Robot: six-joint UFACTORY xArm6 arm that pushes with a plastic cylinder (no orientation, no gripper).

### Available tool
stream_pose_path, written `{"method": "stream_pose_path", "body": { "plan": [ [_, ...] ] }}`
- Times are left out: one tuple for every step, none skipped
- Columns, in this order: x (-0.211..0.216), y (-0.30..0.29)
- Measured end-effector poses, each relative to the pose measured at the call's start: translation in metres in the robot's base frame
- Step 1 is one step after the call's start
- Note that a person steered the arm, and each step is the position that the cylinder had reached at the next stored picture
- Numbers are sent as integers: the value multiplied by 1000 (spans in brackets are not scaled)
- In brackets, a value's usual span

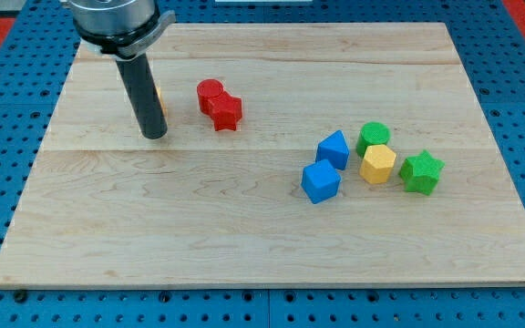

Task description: Separate the red star and red circle

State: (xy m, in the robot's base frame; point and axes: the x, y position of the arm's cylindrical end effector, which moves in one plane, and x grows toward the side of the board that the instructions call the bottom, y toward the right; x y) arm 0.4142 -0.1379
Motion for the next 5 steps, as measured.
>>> {"method": "stream_pose_path", "body": {
  "plan": [
    [8,31],
    [-2,64],
    [-13,81],
    [-13,133],
    [-21,146]
  ]
}}
